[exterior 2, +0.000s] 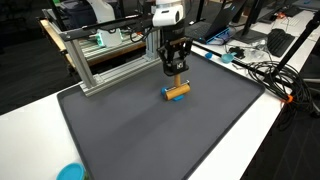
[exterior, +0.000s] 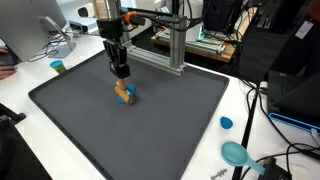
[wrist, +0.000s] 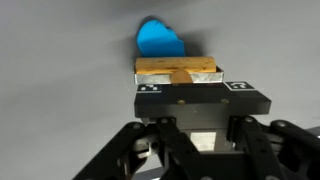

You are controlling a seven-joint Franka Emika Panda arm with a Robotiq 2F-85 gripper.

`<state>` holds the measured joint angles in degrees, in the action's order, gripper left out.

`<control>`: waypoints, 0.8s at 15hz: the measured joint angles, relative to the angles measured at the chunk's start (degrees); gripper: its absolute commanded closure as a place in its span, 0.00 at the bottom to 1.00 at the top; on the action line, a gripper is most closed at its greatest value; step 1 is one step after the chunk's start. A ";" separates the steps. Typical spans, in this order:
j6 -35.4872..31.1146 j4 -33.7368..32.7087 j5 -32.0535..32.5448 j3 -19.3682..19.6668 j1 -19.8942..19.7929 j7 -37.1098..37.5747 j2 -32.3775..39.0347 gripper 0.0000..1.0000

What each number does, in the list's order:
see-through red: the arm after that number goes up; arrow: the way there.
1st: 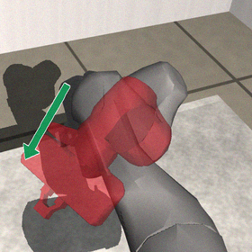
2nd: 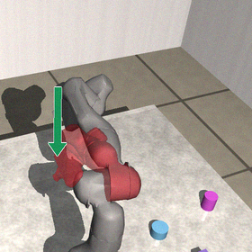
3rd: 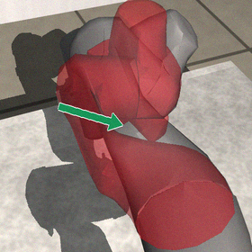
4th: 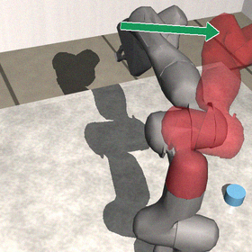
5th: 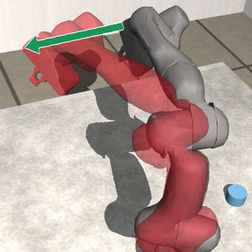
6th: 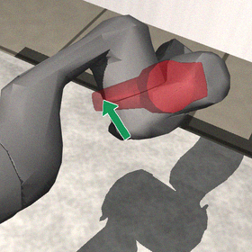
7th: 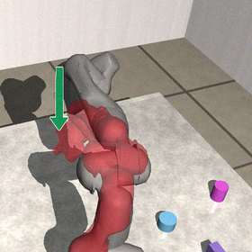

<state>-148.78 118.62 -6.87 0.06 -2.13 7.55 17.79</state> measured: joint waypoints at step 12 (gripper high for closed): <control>-8.13 -3.05 0.14 2.47 2.13 10.10 4.18 0.78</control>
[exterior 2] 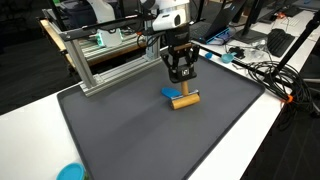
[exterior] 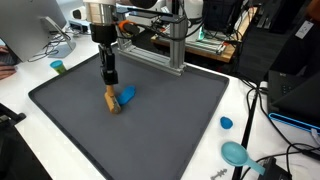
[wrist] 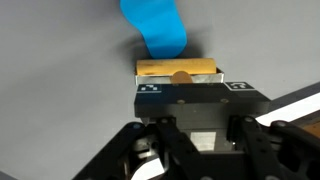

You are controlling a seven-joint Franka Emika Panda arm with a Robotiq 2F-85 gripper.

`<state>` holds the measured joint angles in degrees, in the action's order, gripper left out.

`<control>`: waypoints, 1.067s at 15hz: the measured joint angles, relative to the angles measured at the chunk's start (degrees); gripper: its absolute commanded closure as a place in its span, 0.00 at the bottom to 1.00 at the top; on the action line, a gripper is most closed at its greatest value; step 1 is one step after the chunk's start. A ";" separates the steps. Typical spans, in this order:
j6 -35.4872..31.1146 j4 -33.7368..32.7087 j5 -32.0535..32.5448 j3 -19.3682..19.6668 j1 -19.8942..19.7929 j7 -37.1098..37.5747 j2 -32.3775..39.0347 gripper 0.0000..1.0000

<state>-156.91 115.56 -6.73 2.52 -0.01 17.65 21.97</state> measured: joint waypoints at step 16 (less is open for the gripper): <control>20.59 2.21 -4.61 -5.07 -3.54 -48.91 -16.05 0.78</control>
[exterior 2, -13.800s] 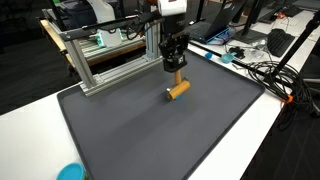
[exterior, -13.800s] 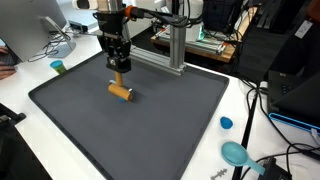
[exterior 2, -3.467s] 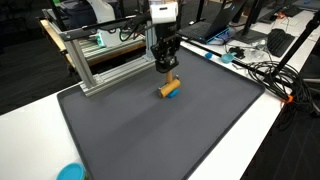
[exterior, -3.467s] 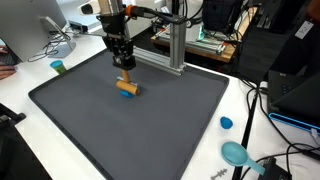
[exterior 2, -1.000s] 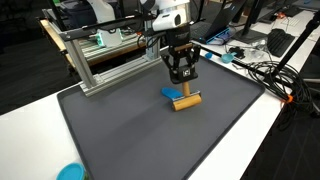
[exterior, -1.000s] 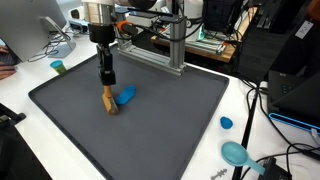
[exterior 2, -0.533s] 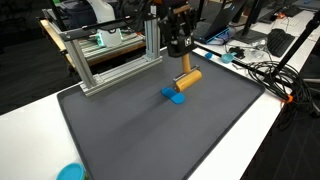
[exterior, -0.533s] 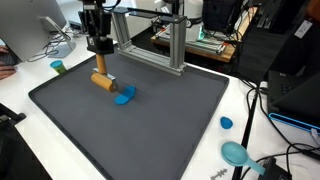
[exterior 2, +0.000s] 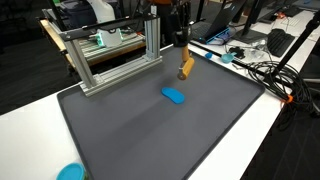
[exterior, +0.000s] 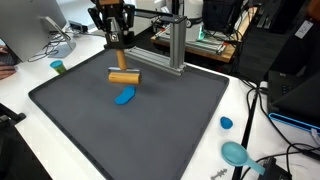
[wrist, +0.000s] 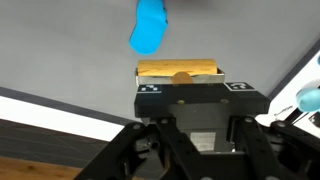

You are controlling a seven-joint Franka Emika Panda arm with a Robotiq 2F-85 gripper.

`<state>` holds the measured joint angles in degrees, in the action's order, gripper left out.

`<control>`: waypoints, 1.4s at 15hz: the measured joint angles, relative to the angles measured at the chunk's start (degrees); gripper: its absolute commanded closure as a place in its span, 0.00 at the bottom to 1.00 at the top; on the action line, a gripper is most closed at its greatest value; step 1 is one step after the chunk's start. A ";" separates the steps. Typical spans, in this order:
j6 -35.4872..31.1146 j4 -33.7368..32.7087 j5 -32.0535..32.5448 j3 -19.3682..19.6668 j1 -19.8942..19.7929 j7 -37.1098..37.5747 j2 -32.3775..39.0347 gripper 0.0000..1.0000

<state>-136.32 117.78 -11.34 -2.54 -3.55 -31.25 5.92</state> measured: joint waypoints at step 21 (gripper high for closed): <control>12.01 -4.83 5.43 -0.84 -0.33 -40.74 5.32 0.78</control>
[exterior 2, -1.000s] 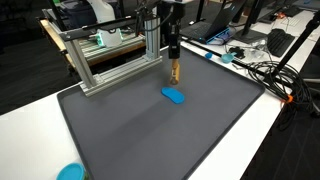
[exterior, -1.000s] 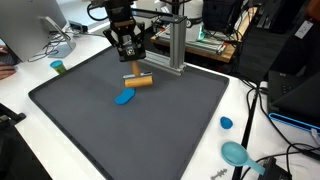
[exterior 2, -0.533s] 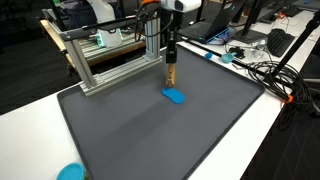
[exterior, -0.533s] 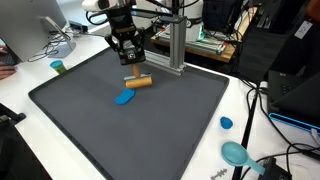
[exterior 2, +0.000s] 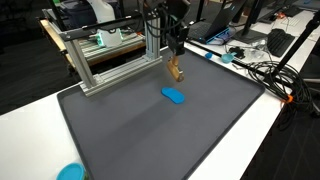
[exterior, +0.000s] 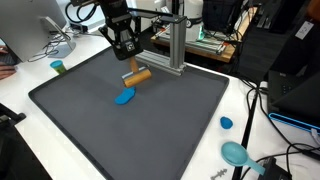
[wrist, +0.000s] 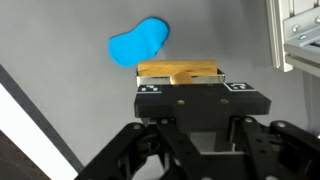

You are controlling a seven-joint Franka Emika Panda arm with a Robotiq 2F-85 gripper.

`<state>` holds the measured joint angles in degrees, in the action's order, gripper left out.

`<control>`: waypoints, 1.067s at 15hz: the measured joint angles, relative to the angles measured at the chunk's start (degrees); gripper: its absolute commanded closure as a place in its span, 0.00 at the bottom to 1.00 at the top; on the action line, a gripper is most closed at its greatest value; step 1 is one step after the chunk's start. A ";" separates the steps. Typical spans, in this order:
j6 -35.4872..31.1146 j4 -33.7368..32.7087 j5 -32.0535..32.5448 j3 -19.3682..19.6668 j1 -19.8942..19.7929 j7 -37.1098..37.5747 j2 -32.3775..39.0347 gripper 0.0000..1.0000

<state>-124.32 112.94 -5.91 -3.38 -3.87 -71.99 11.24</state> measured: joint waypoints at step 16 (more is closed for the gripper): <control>-5.13 -5.01 8.91 0.51 -0.46 -12.87 3.73 0.78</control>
<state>-129.45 107.94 3.00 -2.87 -4.33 -84.86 14.98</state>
